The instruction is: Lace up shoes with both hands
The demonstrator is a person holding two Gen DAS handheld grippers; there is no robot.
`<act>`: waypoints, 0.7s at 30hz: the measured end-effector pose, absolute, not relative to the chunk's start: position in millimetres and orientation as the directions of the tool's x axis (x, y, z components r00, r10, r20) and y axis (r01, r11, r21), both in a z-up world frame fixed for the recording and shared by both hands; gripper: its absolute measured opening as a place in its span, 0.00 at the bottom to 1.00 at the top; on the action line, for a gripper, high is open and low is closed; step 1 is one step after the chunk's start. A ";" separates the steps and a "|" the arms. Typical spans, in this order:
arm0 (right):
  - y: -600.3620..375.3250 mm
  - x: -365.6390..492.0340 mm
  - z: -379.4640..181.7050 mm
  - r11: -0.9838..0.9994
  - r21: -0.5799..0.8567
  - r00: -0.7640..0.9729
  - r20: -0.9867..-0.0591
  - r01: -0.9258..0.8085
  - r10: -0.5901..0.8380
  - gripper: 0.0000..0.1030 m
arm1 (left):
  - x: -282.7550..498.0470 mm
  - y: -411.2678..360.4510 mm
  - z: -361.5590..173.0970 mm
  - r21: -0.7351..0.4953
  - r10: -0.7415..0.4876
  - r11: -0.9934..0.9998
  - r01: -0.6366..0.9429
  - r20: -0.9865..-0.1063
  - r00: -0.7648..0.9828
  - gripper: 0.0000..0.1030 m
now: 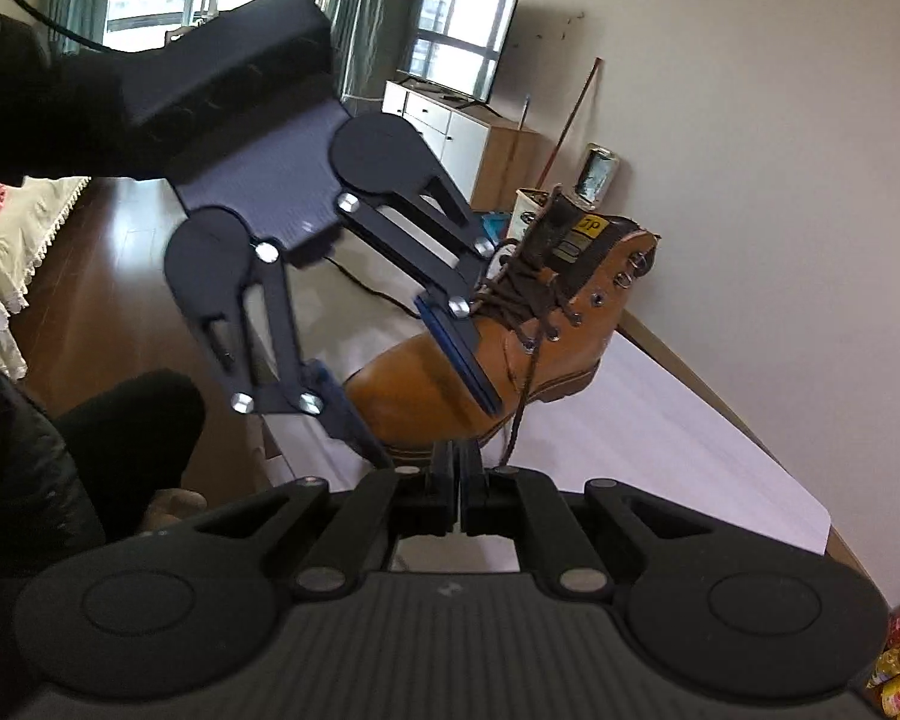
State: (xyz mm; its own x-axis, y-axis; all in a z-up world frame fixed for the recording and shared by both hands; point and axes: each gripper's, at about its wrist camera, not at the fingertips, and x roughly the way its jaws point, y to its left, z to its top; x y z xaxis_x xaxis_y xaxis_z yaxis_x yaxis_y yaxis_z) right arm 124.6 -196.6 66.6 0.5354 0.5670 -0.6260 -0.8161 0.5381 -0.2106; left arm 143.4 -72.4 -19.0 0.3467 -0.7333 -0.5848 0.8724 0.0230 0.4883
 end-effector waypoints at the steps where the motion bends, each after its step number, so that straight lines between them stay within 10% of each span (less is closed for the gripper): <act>1: -196.8 124.6 66.0 0.539 -0.205 0.533 -0.625 -0.817 0.570 0.02 | 144.4 -74.8 -20.7 0.486 -0.735 0.019 0.874 -0.585 0.342 0.28; 5: -198.7 125.2 62.4 0.550 -0.175 0.524 -0.623 -0.817 0.581 0.02 | 145.1 -81.0 -27.8 0.486 -0.739 0.017 0.874 -0.583 0.338 0.03; 21: -205.6 177.5 54.5 0.756 -0.084 0.690 -0.482 -0.650 0.540 0.13 | 199.4 -8.7 15.7 0.382 -0.369 0.692 0.612 -0.542 0.755 0.03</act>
State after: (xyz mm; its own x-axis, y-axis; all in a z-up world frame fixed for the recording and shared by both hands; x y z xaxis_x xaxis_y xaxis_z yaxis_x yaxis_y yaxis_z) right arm 177.5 -205.6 54.5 0.6901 0.5395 -0.4824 -0.6496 0.7556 -0.0841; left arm 199.4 -8.7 15.7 0.7551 -0.3689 -0.5419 0.6124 0.6919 0.3824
